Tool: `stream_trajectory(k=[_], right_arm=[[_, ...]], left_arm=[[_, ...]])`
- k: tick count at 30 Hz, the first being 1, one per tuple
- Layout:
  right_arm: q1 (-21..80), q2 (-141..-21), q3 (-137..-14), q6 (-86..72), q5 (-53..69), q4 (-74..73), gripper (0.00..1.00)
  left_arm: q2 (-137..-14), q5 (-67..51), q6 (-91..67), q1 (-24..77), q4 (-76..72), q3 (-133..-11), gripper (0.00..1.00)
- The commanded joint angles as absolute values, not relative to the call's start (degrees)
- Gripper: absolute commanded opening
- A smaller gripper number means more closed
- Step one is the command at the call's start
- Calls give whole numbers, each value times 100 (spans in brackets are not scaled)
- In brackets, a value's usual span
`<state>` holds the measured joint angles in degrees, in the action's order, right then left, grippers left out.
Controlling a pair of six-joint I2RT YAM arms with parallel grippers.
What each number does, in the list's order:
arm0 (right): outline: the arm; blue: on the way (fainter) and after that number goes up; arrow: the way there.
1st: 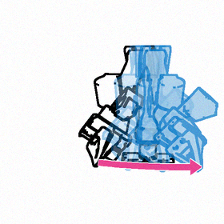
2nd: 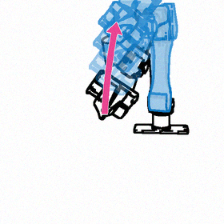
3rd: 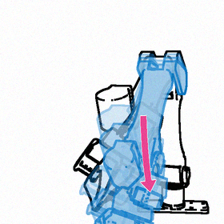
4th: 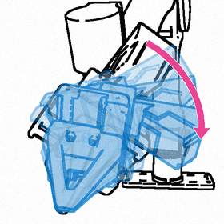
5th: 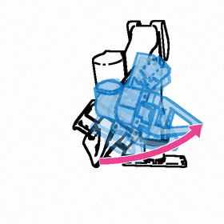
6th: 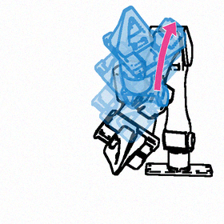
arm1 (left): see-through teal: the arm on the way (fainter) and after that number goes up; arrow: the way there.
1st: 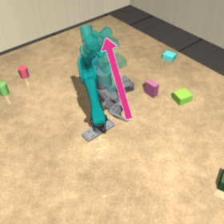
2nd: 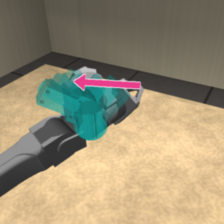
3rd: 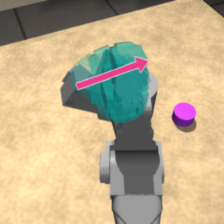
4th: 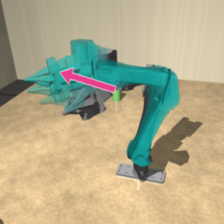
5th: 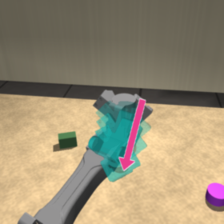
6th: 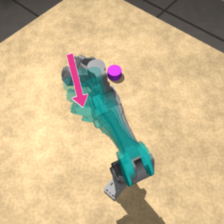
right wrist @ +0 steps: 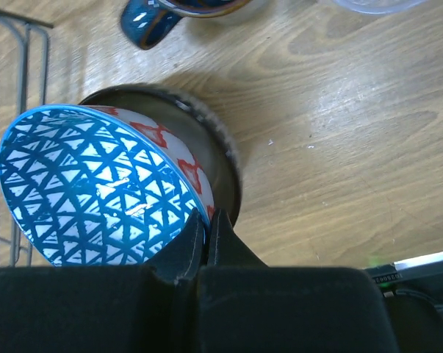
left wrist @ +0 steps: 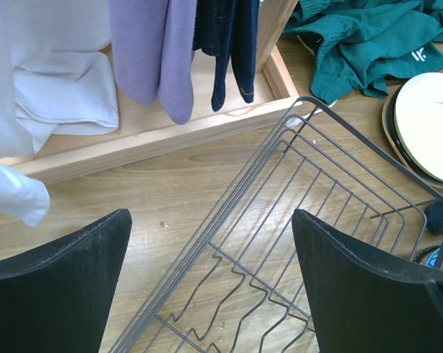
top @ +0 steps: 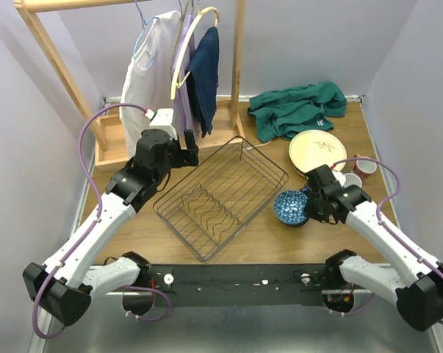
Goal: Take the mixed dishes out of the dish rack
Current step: Place the bowl at the center of the board, then reset both arms
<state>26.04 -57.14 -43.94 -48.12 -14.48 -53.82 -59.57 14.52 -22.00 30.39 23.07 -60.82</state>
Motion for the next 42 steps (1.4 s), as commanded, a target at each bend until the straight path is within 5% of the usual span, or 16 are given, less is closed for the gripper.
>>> stream_trajectory(k=[1, 6, 11, 17, 30, 37, 42], right_arm=[[2479, -5467, -4105, -5045, -1617, -4931, 1], [2452, -5300, -3990, -5106, -1626, -5036, 27], [2443, -5107, -4279, -5115, -1783, -5326, 69], [2452, -5133, -5132, -4773, -2205, -5467, 98], [2269, -7257, -7098, -3218, -1890, -3472, 100], [582, -7700, -8006, -2865, -976, -3260, 100], [-167, -7191, -8244, -2497, -1464, -3515, 100]], left_arm=[[-5818, 1494, -2083, 2997, 2452, -6047, 99], [-5809, 1477, -2066, 2988, 2452, -6091, 99], [-5810, 1433, -2109, 2979, 2452, -6117, 99], [-5818, 1222, -2197, 2795, 2470, -6126, 99], [-5265, 650, -2329, 1539, 3093, -6424, 99], [-4449, 1387, -2259, 1398, 3866, -6592, 99], [-3850, 2196, -2136, 1397, 4315, -6671, 99]])
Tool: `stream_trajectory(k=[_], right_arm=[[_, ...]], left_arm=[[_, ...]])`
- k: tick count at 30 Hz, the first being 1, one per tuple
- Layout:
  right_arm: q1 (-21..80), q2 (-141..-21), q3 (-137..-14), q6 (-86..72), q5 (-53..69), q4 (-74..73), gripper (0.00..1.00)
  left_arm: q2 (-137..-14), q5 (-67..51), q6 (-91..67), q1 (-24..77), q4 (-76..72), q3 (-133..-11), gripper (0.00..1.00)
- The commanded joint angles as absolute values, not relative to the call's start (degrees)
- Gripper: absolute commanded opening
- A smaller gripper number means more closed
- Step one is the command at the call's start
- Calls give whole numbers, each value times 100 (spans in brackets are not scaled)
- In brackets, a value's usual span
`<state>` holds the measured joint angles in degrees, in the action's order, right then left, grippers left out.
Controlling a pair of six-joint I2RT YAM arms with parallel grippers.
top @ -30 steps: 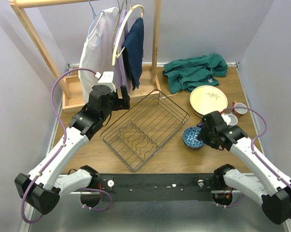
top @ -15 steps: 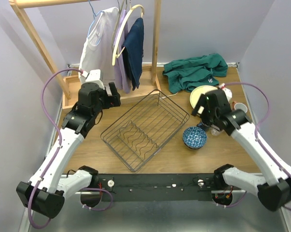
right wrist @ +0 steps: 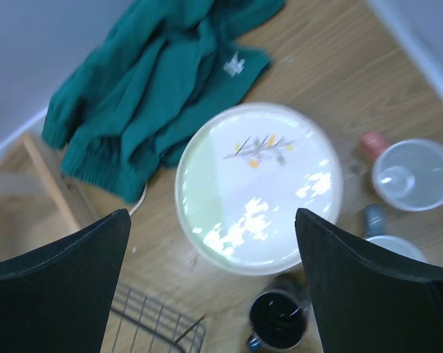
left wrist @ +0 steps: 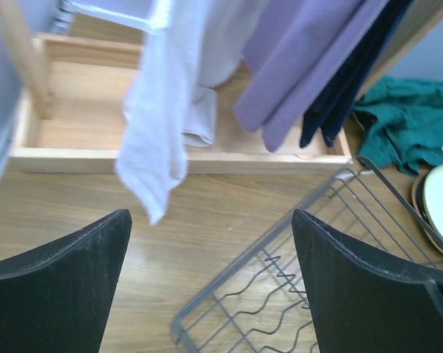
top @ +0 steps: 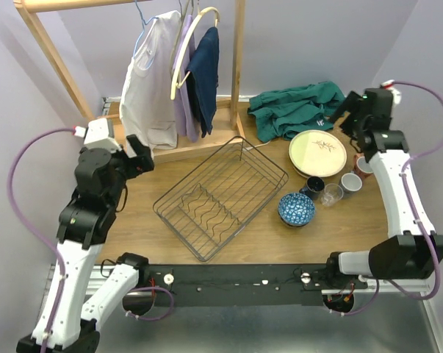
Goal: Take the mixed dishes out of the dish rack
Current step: Reset both arms
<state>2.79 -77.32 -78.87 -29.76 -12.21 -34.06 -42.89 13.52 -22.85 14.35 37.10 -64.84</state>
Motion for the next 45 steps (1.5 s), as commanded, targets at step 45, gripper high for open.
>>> stream_trajectory(k=[45], right_arm=[[141, -1161, -6680, -2505, -712, -5686, 100]], left_arm=[[-439, 2971, -2030, 1837, 5291, -5783, 99]])
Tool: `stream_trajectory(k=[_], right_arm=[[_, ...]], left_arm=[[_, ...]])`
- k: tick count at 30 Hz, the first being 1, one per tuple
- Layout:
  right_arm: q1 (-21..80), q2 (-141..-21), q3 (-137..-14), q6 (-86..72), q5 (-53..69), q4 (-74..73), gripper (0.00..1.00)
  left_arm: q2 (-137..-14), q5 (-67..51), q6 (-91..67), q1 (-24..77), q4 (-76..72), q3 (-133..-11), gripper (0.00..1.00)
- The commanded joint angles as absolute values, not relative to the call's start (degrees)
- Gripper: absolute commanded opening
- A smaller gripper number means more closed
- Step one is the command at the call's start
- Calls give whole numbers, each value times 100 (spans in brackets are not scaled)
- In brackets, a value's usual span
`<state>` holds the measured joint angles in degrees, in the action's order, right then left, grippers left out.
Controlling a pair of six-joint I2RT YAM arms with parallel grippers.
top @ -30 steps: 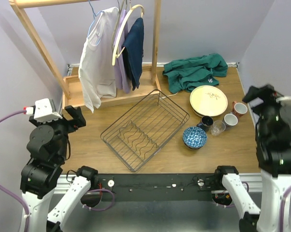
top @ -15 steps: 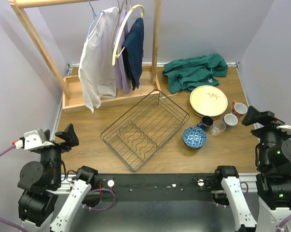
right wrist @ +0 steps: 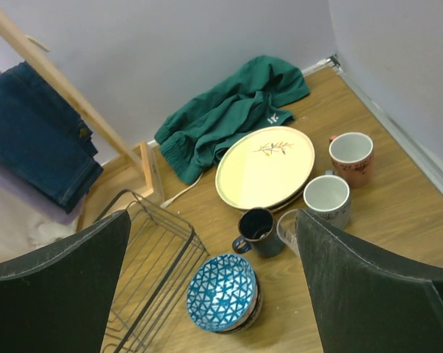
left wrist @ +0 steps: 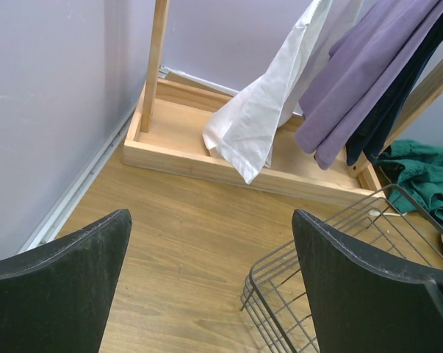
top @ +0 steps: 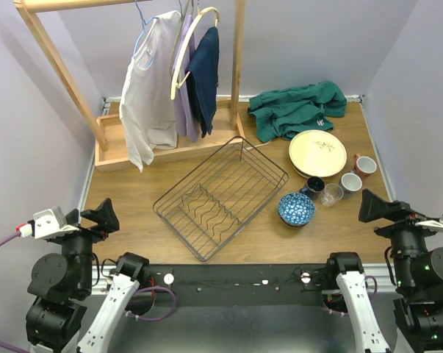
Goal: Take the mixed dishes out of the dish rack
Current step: Reset both arms
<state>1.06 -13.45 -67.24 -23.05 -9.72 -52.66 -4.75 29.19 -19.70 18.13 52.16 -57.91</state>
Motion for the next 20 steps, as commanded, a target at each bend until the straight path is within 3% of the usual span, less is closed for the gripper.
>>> stream_trajectory(k=[1, 20], right_arm=[[141, -1151, -6654, -2514, -660, -5713, 100], [149, -1151, -6495, -2549, -659, -5801, 100]], left_arm=[[-439, 2962, -2022, 1837, 5291, -5783, 99], [-536, 2901, -1969, 1837, 5194, -5722, 99]])
